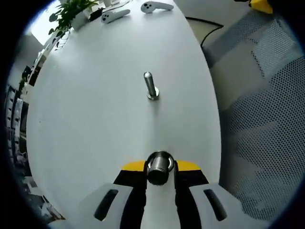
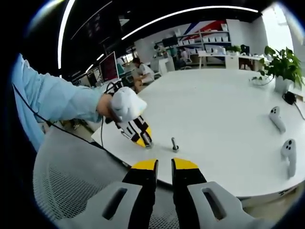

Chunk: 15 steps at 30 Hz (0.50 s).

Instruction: Place the washer onto the threaded stud by aligning its center hole with the stud, sliding it down to the base, and recovering from edge contact or off-axis alignment until the washer reaches the visible bottom stop.

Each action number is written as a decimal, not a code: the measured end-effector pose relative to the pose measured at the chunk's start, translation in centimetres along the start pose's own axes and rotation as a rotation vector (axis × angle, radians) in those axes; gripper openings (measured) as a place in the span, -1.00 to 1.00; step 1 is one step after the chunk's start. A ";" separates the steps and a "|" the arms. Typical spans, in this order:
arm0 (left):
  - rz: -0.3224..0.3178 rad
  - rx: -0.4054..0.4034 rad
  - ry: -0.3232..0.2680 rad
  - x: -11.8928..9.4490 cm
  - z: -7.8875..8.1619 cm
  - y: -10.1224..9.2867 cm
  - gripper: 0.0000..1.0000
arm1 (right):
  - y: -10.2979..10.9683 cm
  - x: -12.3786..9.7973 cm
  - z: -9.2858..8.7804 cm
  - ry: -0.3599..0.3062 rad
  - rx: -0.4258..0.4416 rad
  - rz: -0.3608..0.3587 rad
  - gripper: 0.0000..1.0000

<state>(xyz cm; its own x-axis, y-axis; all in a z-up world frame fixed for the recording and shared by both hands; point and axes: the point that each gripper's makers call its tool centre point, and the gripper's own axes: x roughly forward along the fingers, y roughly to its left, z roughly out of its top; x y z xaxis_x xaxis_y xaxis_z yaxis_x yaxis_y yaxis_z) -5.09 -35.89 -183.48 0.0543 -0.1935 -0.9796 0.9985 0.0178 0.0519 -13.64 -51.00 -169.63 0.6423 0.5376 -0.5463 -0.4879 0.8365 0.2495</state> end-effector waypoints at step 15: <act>-0.022 0.037 0.088 1.7 -1.9 -0.1 -0.67 | 0.1 0.1 -0.1 0.007 0.001 0.007 -0.72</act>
<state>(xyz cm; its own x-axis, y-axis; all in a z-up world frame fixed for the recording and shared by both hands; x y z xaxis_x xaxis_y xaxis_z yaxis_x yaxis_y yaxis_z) -5.16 -34.38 -185.48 0.0336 -0.1065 -0.9937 0.9991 -0.0218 0.0361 -13.70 -50.93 -169.72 0.6345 0.5427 -0.5503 -0.4918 0.8328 0.2543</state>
